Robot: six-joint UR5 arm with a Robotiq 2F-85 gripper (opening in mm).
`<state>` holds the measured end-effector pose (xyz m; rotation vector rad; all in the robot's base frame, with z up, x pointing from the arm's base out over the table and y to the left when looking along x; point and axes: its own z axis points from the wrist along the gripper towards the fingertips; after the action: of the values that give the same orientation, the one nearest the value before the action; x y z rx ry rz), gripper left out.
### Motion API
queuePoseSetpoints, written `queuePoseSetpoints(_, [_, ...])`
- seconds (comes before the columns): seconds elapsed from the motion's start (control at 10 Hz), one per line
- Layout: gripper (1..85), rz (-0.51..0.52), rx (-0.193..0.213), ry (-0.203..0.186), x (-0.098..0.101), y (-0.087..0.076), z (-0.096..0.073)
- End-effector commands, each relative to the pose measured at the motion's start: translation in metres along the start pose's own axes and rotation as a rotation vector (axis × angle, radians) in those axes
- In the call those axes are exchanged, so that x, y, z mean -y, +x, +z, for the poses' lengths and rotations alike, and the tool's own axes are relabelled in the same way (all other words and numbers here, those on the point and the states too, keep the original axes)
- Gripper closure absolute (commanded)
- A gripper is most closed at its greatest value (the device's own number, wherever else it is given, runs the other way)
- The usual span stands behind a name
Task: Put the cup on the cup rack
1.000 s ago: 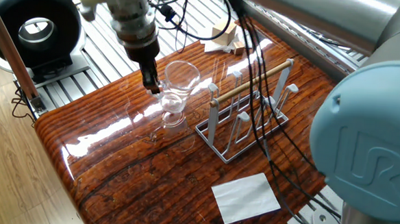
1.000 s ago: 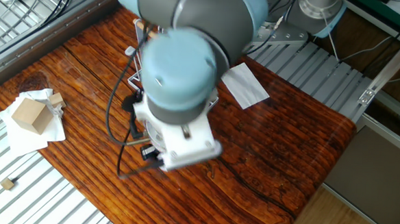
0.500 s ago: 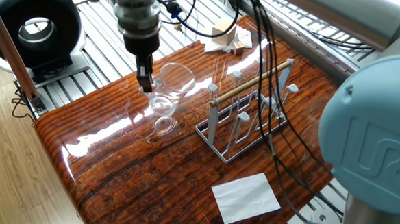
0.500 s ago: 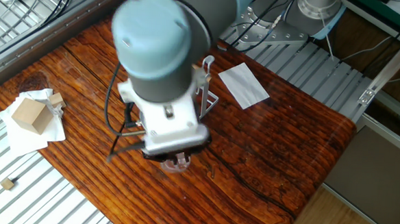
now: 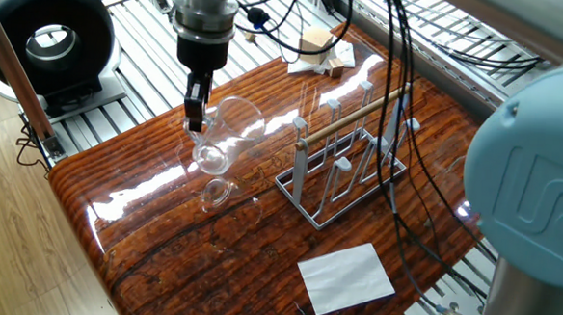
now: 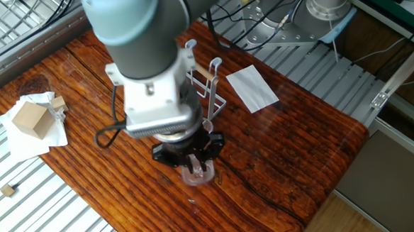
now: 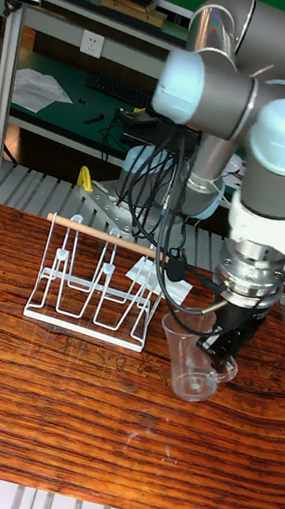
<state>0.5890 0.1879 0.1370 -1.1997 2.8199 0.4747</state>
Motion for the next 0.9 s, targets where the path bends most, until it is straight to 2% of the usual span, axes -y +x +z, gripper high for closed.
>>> queuePoseSetpoints(0.0, [84.7,0.031,0.077,-0.081,-0.011,-0.006,-0.007])
queuePoseSetpoints(0.3, [84.7,0.030,0.066,-0.098,-0.006,0.005,-0.023])
queuePoseSetpoints(0.4, [84.7,0.035,0.074,-0.113,-0.007,0.007,-0.028])
queuePoseSetpoints(0.8, [84.7,0.093,0.139,-0.218,-0.021,0.001,-0.047])
